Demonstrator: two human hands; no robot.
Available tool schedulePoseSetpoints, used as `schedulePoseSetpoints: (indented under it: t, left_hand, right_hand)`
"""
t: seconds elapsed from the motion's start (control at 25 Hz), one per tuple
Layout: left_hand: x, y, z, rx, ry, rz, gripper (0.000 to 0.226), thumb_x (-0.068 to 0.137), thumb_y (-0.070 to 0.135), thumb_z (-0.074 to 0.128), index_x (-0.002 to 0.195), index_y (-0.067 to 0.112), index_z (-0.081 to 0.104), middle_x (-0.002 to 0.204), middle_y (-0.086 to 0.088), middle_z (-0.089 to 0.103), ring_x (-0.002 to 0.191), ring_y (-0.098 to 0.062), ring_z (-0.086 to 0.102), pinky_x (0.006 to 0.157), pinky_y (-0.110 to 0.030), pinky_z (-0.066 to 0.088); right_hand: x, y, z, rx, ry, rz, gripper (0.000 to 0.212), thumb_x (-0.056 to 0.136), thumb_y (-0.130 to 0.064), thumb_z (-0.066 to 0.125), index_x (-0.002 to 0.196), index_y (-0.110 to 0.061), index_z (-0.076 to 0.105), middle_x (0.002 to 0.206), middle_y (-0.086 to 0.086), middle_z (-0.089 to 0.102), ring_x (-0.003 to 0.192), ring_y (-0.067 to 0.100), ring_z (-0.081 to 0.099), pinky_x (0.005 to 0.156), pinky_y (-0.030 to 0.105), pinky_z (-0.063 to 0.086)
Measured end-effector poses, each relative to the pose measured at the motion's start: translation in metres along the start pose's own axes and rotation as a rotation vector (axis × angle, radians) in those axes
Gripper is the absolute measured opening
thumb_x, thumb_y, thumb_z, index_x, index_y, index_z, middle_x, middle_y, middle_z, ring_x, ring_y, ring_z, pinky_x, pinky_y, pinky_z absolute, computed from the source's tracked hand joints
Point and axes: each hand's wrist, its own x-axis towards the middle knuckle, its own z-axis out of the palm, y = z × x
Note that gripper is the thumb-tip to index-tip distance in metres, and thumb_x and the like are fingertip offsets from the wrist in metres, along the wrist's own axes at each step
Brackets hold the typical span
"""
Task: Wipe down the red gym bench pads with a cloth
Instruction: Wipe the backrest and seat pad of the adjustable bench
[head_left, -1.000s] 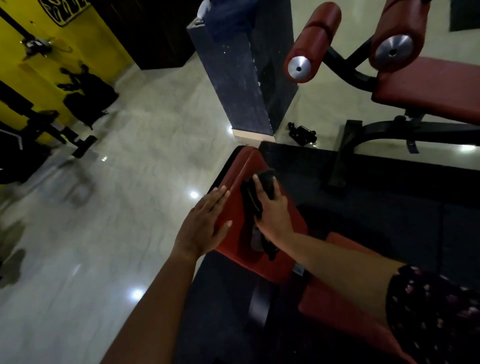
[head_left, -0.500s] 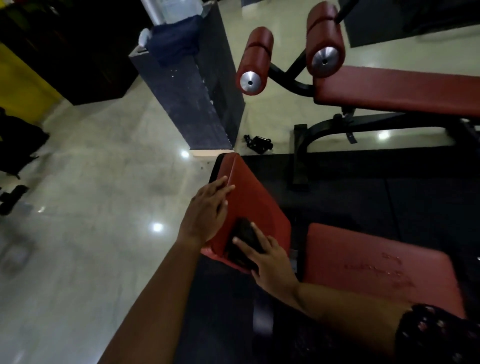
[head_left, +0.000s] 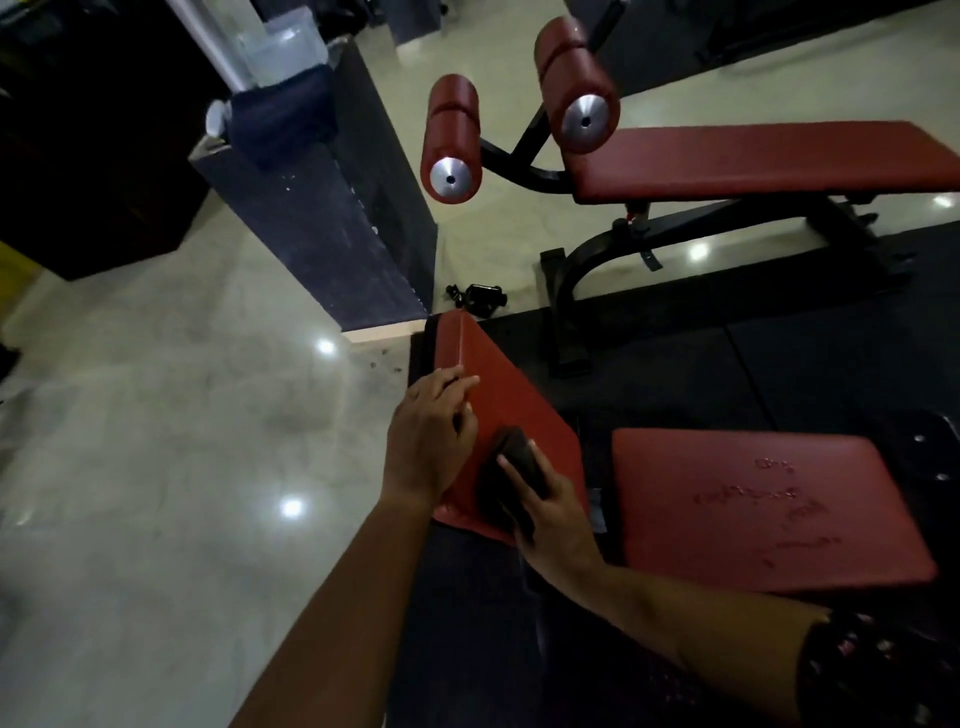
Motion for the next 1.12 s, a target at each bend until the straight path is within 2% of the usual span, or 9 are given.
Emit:
schedulePoseSetpoints:
  t: [0.16, 0.2, 0.32, 0.44, 0.52, 0.72, 0.88, 0.96, 1.12]
  left_hand:
    - [-0.001, -0.007, 0.003, 0.066, 0.0, 0.095, 0.037, 0.091, 0.028, 0.045, 0.12, 0.018, 0.066, 0.133, -0.004, 0.058, 0.126, -0.022, 0.051, 0.104, -0.049, 0.044]
    - [0.0, -0.008, 0.004, 0.067, -0.022, 0.084, 0.038, 0.091, 0.03, 0.044, 0.121, 0.019, 0.065, 0.136, -0.004, 0.055, 0.129, -0.023, 0.048, 0.106, -0.049, 0.042]
    - [0.003, -0.009, 0.007, 0.032, -0.129, 0.048, 0.042, 0.091, 0.037, 0.04, 0.119, 0.022, 0.067, 0.142, -0.002, 0.052, 0.141, -0.02, 0.034, 0.115, -0.049, 0.031]
    - [0.005, -0.008, 0.007, -0.065, -0.171, 0.015, 0.044, 0.092, 0.038, 0.037, 0.114, 0.021, 0.071, 0.144, -0.001, 0.051, 0.146, -0.015, 0.023, 0.12, -0.039, 0.019]
    - [0.006, -0.007, 0.006, -0.092, -0.148, -0.002, 0.044, 0.092, 0.037, 0.036, 0.111, 0.02, 0.072, 0.143, -0.001, 0.052, 0.145, -0.011, 0.021, 0.119, -0.037, 0.019]
    - [0.005, -0.004, 0.003, -0.047, -0.183, -0.003, 0.042, 0.094, 0.037, 0.037, 0.111, 0.02, 0.072, 0.143, -0.001, 0.052, 0.145, -0.013, 0.022, 0.118, -0.039, 0.022]
    - [0.009, 0.014, -0.003, 0.278, -0.289, -0.002, 0.03, 0.096, 0.032, 0.052, 0.12, 0.022, 0.067, 0.148, -0.002, 0.047, 0.145, -0.026, 0.028, 0.112, -0.045, 0.032]
    - [0.001, 0.029, -0.001, 0.32, -0.252, -0.042, 0.032, 0.095, 0.03, 0.054, 0.124, 0.019, 0.064, 0.145, -0.005, 0.05, 0.141, -0.029, 0.035, 0.111, -0.048, 0.033]
    - [-0.023, 0.036, 0.018, 0.491, -0.208, 0.081, 0.036, 0.087, 0.025, 0.062, 0.121, 0.014, 0.067, 0.137, -0.009, 0.058, 0.135, -0.033, 0.044, 0.108, -0.055, 0.034]
  right_hand:
    - [0.074, 0.029, 0.013, 0.042, -0.05, -0.016, 0.069, 0.087, -0.028, 0.056, 0.145, -0.052, 0.029, 0.157, 0.005, 0.028, 0.134, 0.034, 0.039, 0.106, 0.052, 0.039]
    - [0.088, 0.034, 0.013, 0.049, -0.065, -0.034, 0.068, 0.087, -0.028, 0.058, 0.144, -0.051, 0.03, 0.157, 0.005, 0.027, 0.134, 0.035, 0.038, 0.106, 0.053, 0.038]
    - [0.138, 0.042, 0.0, 0.004, -0.099, 0.047, 0.088, 0.083, -0.019, 0.069, 0.147, -0.051, 0.018, 0.159, 0.01, 0.018, 0.126, 0.041, 0.041, 0.099, 0.048, 0.045]
    - [0.188, 0.052, -0.006, 0.092, -0.204, 0.191, 0.093, 0.081, -0.008, 0.064, 0.146, -0.053, 0.015, 0.158, 0.008, 0.021, 0.128, 0.041, 0.042, 0.103, 0.047, 0.043]
    - [0.201, 0.052, -0.006, 0.135, -0.266, 0.268, 0.089, 0.082, -0.001, 0.058, 0.15, -0.043, 0.019, 0.153, 0.011, 0.028, 0.125, 0.041, 0.045, 0.104, 0.043, 0.042]
    - [0.164, 0.041, -0.011, 0.178, -0.31, 0.378, 0.093, 0.08, -0.001, 0.055, 0.15, -0.045, 0.014, 0.147, 0.012, 0.031, 0.117, 0.041, 0.05, 0.099, 0.041, 0.044]
    - [0.098, 0.024, -0.013, 0.248, -0.318, 0.4, 0.095, 0.08, -0.002, 0.058, 0.147, -0.048, 0.008, 0.149, 0.009, 0.028, 0.123, 0.034, 0.047, 0.1, 0.033, 0.044]
    - [0.06, 0.015, -0.011, 0.284, -0.322, 0.353, 0.1, 0.079, -0.001, 0.062, 0.142, -0.051, 0.003, 0.152, 0.009, 0.025, 0.13, 0.031, 0.043, 0.106, 0.034, 0.041]
    - [-0.014, 0.014, -0.012, 0.194, -0.329, 0.133, 0.104, 0.078, -0.008, 0.067, 0.143, -0.06, 0.005, 0.158, 0.008, 0.018, 0.136, 0.033, 0.035, 0.106, 0.043, 0.043]
